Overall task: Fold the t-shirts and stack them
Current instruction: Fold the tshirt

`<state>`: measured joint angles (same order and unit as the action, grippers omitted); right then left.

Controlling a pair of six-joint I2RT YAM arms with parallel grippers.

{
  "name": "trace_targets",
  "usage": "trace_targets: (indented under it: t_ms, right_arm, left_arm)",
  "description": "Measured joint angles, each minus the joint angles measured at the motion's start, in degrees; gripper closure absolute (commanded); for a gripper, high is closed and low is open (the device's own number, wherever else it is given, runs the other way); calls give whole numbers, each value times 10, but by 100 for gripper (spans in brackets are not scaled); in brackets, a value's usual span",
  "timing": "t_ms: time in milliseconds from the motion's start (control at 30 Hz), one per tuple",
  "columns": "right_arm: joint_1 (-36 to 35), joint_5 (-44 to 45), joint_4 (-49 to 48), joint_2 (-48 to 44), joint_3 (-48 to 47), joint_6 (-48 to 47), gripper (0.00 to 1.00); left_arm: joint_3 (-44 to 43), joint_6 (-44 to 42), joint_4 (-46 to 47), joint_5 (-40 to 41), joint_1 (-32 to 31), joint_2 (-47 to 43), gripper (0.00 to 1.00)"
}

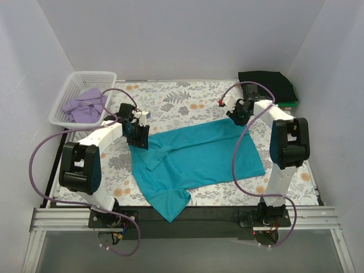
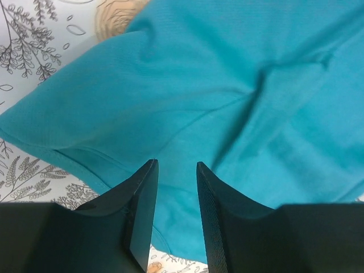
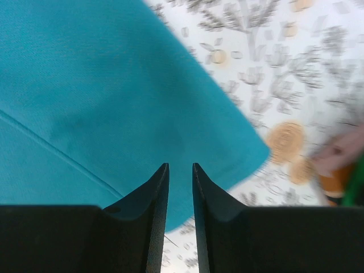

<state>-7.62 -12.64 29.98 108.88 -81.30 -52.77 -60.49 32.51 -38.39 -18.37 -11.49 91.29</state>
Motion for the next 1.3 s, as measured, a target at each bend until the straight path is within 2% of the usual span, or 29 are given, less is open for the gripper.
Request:
trace_targets:
  t_ms: [233,333,600,800,1033,1167,1300]
  right_arm:
    - [-19,39,11,59,1,38,70]
    - [-20,57,8,63,-3,50,66]
    - [-32,108,-2,133,-102,90,64]
    - [-38,120,-14,151,-130,122,54]
    - [-37,70,31,124,-133,142,52]
    - [-37,46,63,39,-106,129,55]
    - [-37,34,81,-46,-67,120,57]
  left_arm:
    - [-25,23,20,44,21,80,69]
    - [-57,27,31,53,39,125,70]
    - [-198,43,40,45,94,241,71]
    - [-293,39,42,50,106,302,66]
    - [-298,2,10,-14,111,272,56]
    - [-254,-23,-5,-71,108,185,55]
    - [-230,-18,0,-89,85,123,56]
